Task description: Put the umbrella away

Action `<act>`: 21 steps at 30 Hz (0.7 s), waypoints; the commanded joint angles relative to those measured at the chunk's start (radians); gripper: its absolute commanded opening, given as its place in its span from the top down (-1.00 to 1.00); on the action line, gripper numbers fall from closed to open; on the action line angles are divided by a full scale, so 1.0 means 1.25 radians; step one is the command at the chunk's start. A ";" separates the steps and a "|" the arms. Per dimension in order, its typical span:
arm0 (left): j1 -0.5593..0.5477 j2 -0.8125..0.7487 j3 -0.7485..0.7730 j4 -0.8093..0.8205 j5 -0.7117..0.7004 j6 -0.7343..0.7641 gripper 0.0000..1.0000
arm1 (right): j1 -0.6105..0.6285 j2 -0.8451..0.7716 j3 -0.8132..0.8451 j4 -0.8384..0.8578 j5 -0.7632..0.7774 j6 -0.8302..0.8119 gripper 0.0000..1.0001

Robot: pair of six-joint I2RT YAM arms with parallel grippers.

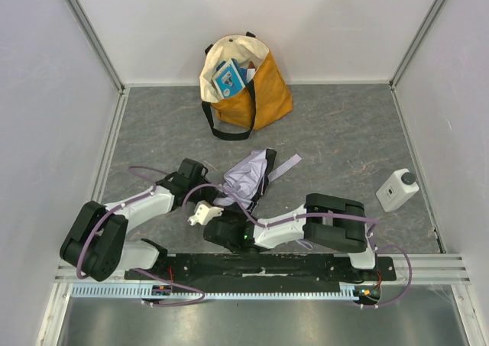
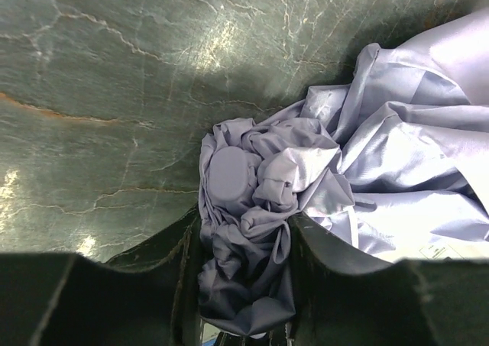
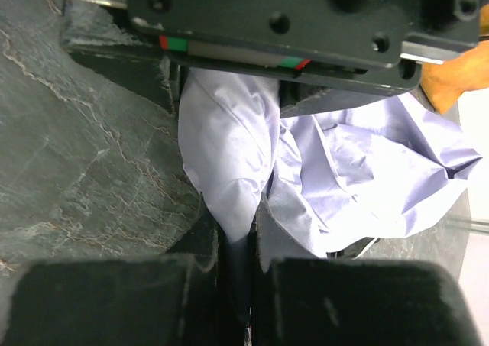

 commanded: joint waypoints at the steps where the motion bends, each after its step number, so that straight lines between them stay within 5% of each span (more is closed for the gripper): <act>1: -0.004 -0.026 -0.018 -0.151 -0.031 0.022 0.97 | -0.024 0.068 -0.031 -0.075 -0.020 0.053 1.00; 10: -0.002 -0.057 -0.040 -0.093 -0.028 0.015 0.97 | -0.068 0.004 -0.080 -0.075 -0.267 0.106 1.00; 21: 0.010 -0.165 -0.086 -0.012 -0.069 0.039 -0.64 | -0.162 -0.028 -0.166 -0.019 -0.566 0.176 1.00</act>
